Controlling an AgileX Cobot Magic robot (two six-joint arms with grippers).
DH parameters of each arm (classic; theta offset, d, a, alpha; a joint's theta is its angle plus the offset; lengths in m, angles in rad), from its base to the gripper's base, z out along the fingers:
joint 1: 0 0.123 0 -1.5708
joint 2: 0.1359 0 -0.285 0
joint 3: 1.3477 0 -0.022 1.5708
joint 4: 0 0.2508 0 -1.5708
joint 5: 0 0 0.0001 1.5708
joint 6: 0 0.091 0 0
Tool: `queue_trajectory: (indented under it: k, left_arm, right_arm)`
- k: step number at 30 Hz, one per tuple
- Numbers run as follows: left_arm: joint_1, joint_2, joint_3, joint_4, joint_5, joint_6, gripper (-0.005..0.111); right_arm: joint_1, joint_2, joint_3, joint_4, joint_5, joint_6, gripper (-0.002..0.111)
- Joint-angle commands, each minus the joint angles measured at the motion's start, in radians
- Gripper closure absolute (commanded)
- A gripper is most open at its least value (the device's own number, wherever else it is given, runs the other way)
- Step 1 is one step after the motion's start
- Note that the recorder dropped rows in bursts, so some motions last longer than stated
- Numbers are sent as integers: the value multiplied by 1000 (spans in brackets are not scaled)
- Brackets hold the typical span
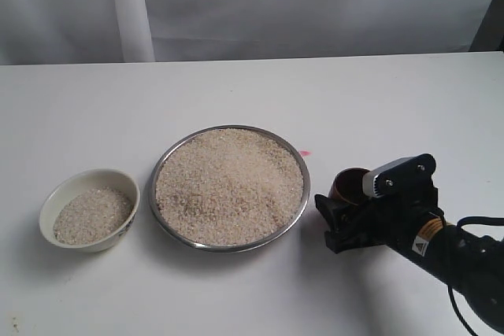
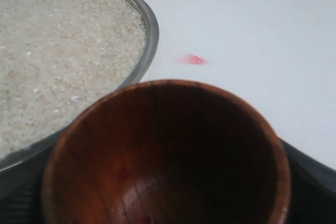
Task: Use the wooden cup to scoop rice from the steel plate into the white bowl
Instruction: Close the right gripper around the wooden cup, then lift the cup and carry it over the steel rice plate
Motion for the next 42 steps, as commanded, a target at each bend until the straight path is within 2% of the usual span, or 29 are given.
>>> queue_trajectory:
  k: [1,3,9,16,19,22,24,28,32,35,39,42]
  left_arm:
    - [-5,-2,-4,-6,-6,-1,107]
    - [-5,-2,-4,-6,-6,-1,107]
    - [-5,-2,-4,-6,-6,-1,107]
    - [-5,-2,-4,-6,-6,-1,107]
    - [-5,-2,-4,-6,-6,-1,107]
    - [-5,-2,-4,-6,-6,-1,107]
    - [-5,-2,-4,-6,-6,-1,107]
    - [-5,-2,-4,-6,-6,-1,107]
    - [-5,-2,-4,-6,-6,-1,107]
    - [-5,-2,-4,-6,-6,-1,107]
    - [-5,-2,-4,-6,-6,-1,107]
    - [-5,-2,-4,-6,-6,-1,107]
  right_arm:
    - [2,2,-2,-2,-16,-7,98]
    - [2,2,-2,-17,-16,-7,108]
    - [2,-76,-2,-73,68,-24,108]
    - [2,-364,-4,-73,467,-50,108]
    - [5,-496,-56,-117,715,-9,108]
    - [42,-581,-164,-254,1034,152,108]
    - [89,-617,-259,-350,1247,247,108]
    - [212,-629,-449,-554,1635,243,108]
    - [345,-593,-610,-716,1933,103,108]
    - [404,-552,-691,-727,1988,-50,108]
    - [439,-464,-784,-725,2008,-212,108]
    - [460,-374,-873,-725,2091,-338,108]
